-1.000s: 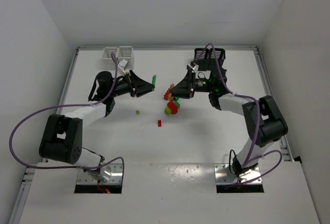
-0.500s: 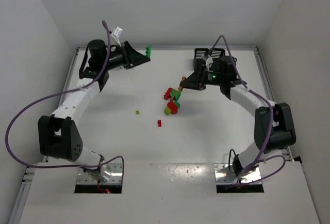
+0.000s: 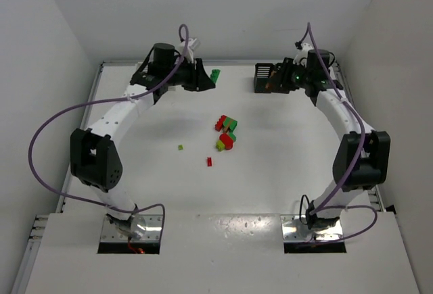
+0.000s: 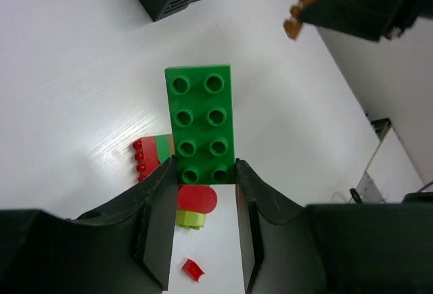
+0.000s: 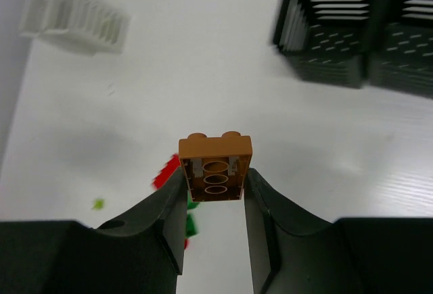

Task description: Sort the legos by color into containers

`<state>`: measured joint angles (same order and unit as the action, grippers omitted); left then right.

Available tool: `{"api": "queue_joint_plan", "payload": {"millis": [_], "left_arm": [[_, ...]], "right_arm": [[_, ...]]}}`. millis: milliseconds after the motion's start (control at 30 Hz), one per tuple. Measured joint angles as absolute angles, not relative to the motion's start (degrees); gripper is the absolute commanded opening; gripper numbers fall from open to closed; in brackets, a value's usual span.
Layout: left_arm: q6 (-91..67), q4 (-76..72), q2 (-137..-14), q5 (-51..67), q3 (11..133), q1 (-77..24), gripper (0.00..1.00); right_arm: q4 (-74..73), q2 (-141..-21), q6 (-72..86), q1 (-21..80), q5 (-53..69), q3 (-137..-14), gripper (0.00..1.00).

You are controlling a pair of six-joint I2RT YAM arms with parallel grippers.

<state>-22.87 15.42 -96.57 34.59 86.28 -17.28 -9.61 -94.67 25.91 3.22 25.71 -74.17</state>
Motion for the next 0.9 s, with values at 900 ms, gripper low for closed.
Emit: {"api": "queue_joint_plan", "payload": {"millis": [900], "left_arm": [[-17.65, 17.30, -99.07, 28.99, 89.45, -21.74, 0.00]], "right_arm": [[-0.01, -118.78, 21.76, -3.66, 8.25, -96.05, 0.01]]}}
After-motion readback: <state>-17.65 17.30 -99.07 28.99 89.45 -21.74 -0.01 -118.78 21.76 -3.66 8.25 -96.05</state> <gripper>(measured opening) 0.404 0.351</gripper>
